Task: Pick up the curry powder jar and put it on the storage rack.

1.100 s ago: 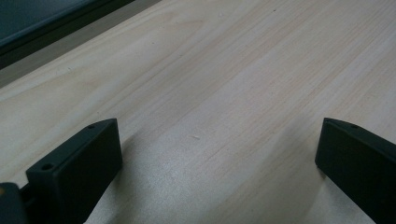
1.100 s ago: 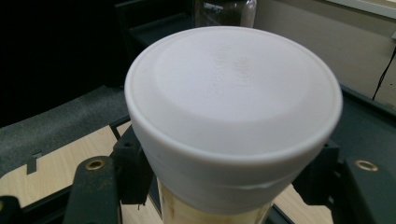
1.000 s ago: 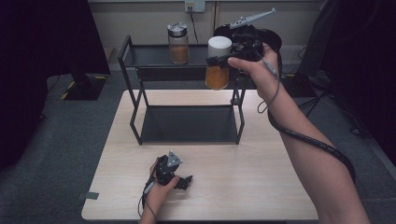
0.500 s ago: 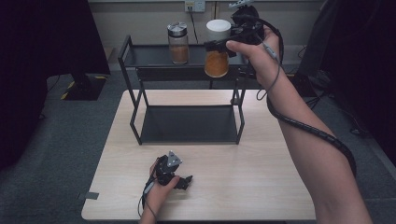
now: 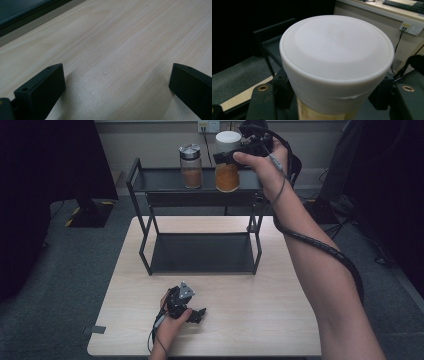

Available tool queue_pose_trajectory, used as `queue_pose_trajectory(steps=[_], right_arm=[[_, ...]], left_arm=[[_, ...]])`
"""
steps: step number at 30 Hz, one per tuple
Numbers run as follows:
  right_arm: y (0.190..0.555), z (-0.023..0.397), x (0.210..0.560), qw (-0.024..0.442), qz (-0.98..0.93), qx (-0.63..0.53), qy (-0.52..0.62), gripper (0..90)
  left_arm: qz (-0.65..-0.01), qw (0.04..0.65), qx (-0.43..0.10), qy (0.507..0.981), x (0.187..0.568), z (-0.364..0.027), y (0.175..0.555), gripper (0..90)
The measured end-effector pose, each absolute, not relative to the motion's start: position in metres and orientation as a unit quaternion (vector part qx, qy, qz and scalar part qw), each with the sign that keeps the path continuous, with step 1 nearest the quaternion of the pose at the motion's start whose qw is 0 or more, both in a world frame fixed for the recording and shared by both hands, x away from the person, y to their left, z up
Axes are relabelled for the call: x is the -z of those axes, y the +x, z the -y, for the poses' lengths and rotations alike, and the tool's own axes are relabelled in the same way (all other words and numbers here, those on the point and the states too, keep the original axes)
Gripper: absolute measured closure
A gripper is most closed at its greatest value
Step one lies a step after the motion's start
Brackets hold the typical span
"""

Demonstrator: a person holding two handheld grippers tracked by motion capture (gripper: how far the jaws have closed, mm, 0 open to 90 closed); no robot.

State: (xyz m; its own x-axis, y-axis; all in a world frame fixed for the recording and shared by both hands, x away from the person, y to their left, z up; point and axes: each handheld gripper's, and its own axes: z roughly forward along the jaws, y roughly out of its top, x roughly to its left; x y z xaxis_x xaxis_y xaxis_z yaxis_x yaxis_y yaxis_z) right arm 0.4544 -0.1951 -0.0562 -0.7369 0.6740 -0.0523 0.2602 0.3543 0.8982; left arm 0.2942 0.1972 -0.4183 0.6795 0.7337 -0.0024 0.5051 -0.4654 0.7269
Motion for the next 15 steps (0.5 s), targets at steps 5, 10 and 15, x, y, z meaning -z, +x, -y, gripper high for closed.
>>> queue_pose_trajectory(steps=[5,10,15], right_arm=[[0.462,0.191,0.059,0.224,-0.787,-0.486,0.307,35.0],[0.468,0.192,0.060,0.227,-0.778,-0.488,0.323,34.9],[0.472,0.186,0.062,0.239,-0.778,-0.478,0.330,35.0]], left_arm=[[-0.368,0.363,-0.157,0.841,0.418,-0.197,0.294,0.0],[-0.368,0.363,-0.157,0.841,0.418,-0.197,0.294,0.0],[-0.368,0.363,-0.157,0.841,0.418,-0.197,0.294,0.0]])
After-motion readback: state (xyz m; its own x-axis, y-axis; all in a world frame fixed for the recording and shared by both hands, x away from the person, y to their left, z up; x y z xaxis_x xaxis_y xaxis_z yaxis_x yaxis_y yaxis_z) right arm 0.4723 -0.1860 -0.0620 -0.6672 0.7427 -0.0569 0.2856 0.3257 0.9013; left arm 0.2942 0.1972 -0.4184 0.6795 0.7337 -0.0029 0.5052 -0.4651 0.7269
